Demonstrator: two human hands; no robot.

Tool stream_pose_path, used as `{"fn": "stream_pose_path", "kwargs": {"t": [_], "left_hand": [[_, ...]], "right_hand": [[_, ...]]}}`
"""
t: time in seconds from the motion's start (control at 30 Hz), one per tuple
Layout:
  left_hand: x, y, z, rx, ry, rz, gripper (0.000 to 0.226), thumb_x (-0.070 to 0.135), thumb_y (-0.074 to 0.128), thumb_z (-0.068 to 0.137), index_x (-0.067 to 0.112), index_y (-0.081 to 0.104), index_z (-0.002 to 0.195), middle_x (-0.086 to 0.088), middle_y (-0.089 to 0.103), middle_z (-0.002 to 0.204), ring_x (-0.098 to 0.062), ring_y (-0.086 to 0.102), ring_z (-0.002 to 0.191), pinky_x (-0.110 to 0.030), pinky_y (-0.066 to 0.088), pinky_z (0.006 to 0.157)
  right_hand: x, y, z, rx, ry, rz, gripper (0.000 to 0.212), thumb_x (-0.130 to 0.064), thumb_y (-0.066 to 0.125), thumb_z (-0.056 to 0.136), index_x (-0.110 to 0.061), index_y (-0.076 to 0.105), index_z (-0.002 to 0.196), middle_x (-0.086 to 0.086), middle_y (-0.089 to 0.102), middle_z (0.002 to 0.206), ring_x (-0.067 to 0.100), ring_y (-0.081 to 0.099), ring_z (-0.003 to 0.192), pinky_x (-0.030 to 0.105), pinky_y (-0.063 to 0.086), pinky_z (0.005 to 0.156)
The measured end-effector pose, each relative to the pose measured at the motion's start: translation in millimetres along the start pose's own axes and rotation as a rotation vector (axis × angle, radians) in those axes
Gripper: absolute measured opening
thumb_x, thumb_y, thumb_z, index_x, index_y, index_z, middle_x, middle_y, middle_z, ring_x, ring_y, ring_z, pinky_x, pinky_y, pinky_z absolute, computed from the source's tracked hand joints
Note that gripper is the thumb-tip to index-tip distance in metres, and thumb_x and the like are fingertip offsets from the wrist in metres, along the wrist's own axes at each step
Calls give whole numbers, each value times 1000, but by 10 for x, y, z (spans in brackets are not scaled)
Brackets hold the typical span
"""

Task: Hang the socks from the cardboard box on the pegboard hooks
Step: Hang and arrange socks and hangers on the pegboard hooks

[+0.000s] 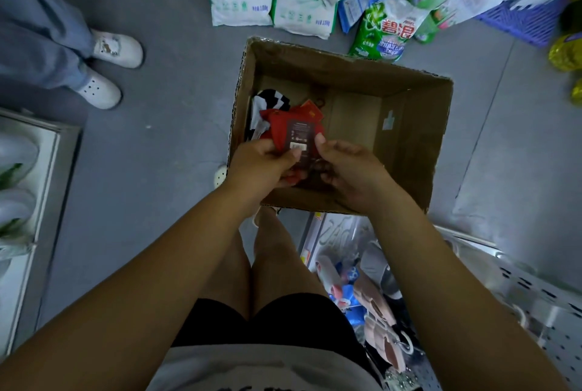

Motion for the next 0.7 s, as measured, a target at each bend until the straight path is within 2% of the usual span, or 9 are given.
{"fn": "stream_pose_path", "kwargs": {"t": [0.07, 0.17, 0.23, 0.3, 0.37, 0.43, 0.5, 0.6, 0.7], "left_hand": [[10, -43, 32, 144, 17, 55, 5, 16, 67, 97, 14, 70, 101, -9, 77, 93, -23, 78, 76, -33, 64, 69], [-63, -106, 92, 325, 22, 198, 13, 21, 68, 96, 10, 69, 90, -18, 76, 99, -28, 77, 80, -42, 65, 74], [-121, -107, 138, 386, 37, 189, 16, 21, 68, 97, 9, 68, 87, -20, 75, 103, -31, 77, 84, -44, 64, 74], [-174, -97, 209, 432, 66, 205, 15, 22, 67, 98, 8, 68, 94, -17, 75, 106, -30, 76, 88, -46, 64, 77], [-233, -81, 286, 456, 80, 206, 15, 23, 65, 98, 10, 67, 103, -12, 75, 106, -26, 76, 88, -46, 63, 81], [-289, -71, 363, 464, 84, 216, 15, 26, 63, 99, 13, 66, 107, -8, 75, 106, -23, 76, 89, -46, 62, 83], [-317, -60, 421, 459, 96, 246, 17, 30, 61, 100, 16, 66, 108, -3, 75, 101, -22, 75, 90, -47, 62, 82], [-333, -49, 462, 446, 86, 217, 7, 33, 60, 100, 28, 64, 99, 8, 74, 85, -13, 75, 81, -45, 63, 78], [-354, -56, 464, 444, 70, 171, 6, 32, 60, 100, 29, 64, 98, 10, 74, 82, -8, 75, 78, -41, 63, 79]], "right_hand": [[-36, -78, 107, 82, -34, -69, 24, -40, 70, 92, -16, 71, 97, -2, 74, 93, 13, 66, 88, 24, 55, 74], [-82, -196, 446, 191, -69, -97, 25, -37, 70, 92, -17, 68, 107, 1, 72, 105, 15, 68, 101, 31, 56, 89], [-88, -231, 766, 234, -73, -120, 28, -37, 72, 91, -18, 67, 110, 0, 70, 108, 13, 66, 101, 30, 55, 88], [-55, -238, 1128, 275, -59, -125, 34, -35, 74, 89, -13, 66, 115, 1, 70, 108, 13, 66, 97, 28, 54, 79], [14, -228, 1475, 299, -36, -76, 47, -30, 76, 89, -6, 61, 125, 7, 69, 117, 22, 67, 104, 37, 56, 89], [75, -199, 1740, 317, -27, -41, 53, -28, 75, 90, -8, 53, 133, 6, 63, 120, 24, 62, 108, 37, 53, 97], [121, -162, 1939, 333, -74, -15, 42, -21, 74, 90, -16, 53, 127, 5, 64, 116, 23, 63, 106, 39, 54, 97], [175, -91, 2073, 352, -141, -75, 30, -15, 77, 86, -18, 58, 109, 0, 69, 99, 22, 68, 98, 40, 58, 91], [215, -56, 2090, 387, -149, -84, 32, -14, 79, 85, -15, 54, 104, 5, 67, 99, 20, 66, 91, 30, 58, 78]]}}
Point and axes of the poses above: each hand's wrist, its own z-axis towards the middle knuckle, its own y-axis out of the palm, x = y × z, the point moved 2 cm from there along z, towards the middle knuckle
